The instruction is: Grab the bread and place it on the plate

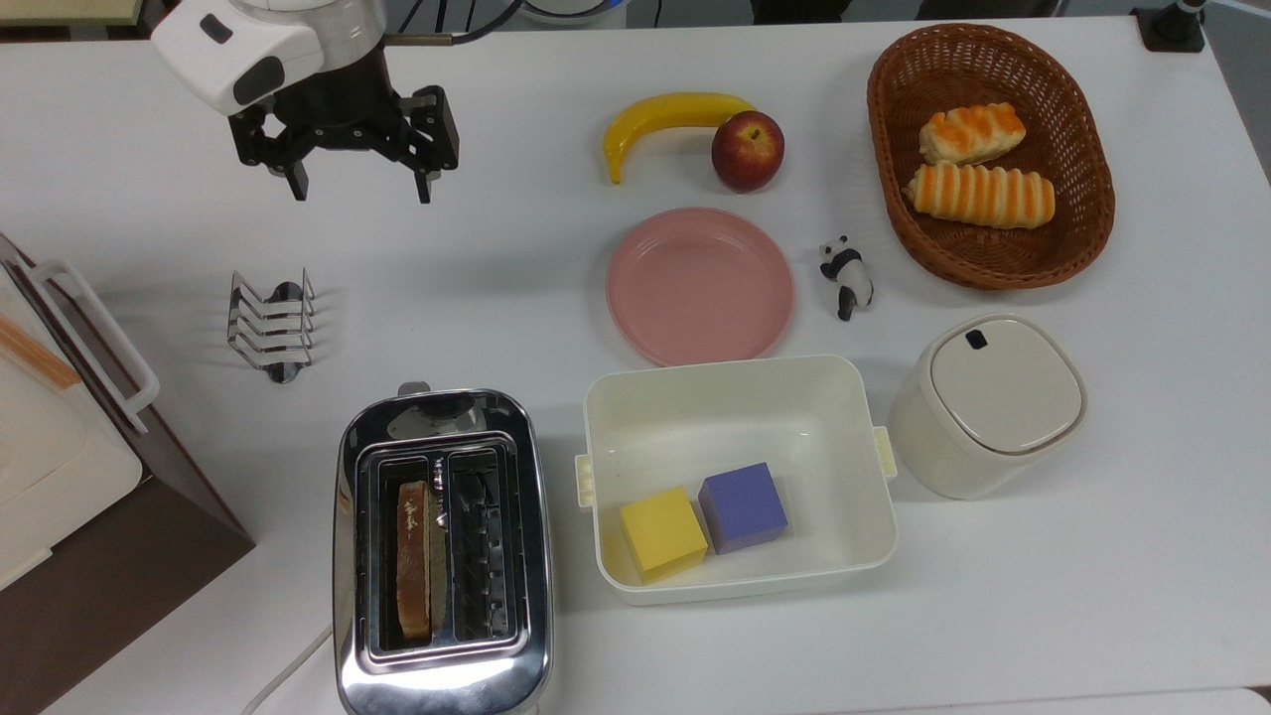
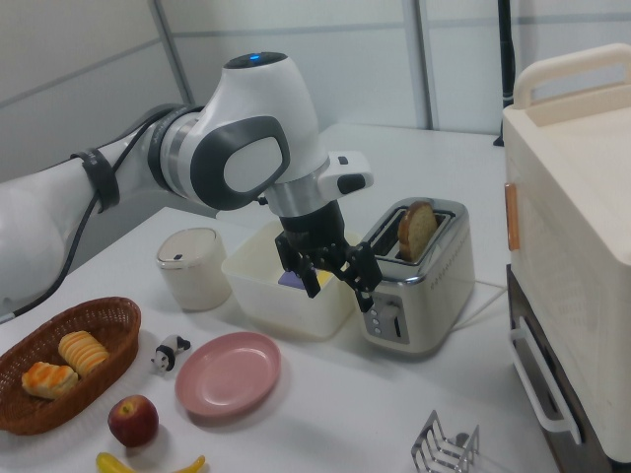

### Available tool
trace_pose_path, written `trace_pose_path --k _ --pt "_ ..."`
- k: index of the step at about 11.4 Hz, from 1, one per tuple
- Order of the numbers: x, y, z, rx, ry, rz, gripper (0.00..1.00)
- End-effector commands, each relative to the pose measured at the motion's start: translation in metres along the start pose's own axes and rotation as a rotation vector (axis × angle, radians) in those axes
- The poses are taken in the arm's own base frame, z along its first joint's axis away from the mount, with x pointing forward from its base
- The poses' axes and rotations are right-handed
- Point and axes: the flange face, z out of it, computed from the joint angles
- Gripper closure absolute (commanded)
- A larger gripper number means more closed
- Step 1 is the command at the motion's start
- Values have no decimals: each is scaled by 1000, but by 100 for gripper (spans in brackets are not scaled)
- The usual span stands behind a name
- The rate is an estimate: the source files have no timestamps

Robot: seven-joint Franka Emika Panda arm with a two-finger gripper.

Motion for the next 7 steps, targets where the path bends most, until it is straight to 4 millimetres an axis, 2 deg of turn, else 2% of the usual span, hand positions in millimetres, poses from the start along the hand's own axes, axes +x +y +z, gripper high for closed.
trace_pose_path --k 1,5,7 --pt "-6 2 -4 17 -8 -10 0" --pt "-2 2 -3 10 15 -15 0" --pt "9 1 -12 -2 119 4 0"
